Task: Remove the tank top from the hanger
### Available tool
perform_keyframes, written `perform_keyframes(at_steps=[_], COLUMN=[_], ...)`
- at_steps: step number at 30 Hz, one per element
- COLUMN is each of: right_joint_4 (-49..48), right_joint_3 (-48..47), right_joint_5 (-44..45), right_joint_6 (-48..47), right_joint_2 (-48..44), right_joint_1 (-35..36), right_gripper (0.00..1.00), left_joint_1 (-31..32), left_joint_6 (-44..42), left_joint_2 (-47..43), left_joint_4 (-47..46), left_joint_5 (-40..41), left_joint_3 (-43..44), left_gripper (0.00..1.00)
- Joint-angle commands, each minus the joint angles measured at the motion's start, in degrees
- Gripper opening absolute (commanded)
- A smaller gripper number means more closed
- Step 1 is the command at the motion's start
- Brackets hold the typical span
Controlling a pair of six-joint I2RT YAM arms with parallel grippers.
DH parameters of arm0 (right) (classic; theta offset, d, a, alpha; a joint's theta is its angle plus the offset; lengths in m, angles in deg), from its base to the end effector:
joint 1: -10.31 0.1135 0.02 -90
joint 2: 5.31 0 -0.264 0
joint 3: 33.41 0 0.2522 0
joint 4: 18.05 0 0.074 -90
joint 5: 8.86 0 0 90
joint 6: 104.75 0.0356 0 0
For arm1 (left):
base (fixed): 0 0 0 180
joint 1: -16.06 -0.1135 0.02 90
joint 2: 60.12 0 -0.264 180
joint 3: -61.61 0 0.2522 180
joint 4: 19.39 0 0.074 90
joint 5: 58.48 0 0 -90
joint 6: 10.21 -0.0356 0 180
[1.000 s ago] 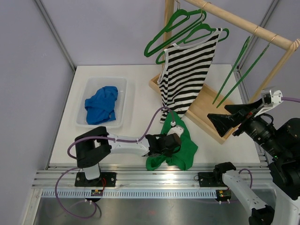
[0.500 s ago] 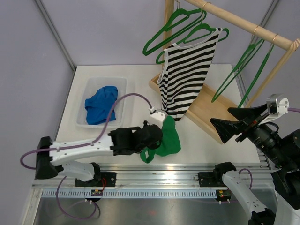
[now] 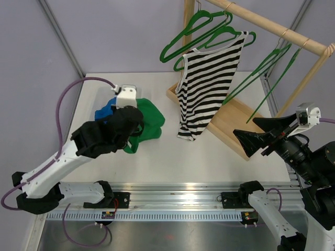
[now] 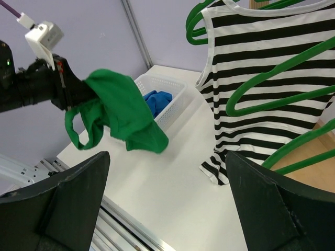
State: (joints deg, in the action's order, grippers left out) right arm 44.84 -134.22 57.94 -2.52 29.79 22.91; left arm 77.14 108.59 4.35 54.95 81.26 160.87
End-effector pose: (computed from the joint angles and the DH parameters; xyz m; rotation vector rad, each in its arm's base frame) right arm 0.0109 0.0168 0.5004 -0.3341 1.5254 0.6507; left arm 0.1148 -0.1515 0.4339 0.1330 1.9905 -0.0091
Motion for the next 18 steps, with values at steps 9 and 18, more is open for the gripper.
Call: perform_keyframes(at_steps=[9,18], right_joint_4=[-4.56,-7.28], right_joint_3=[1.09,-1.28], right_joint_5=[-1.06,1.5], right_joint_6=[1.3,6.75], right_joint_2=[0.59,6.56], right_joint_1=[-0.03,0.05], right_gripper=[0.99,0.99], left_joint_1=[-36.79,-54.04], left_joint_6=[-13.51,-11.13], left_joint_2=[3.55,15.06], left_joint_4=[-8.45,-12.85], left_joint_5=[-19.72,-37.31], left_joint_3=[11.53,8.11], left_gripper=[0.0,0.09])
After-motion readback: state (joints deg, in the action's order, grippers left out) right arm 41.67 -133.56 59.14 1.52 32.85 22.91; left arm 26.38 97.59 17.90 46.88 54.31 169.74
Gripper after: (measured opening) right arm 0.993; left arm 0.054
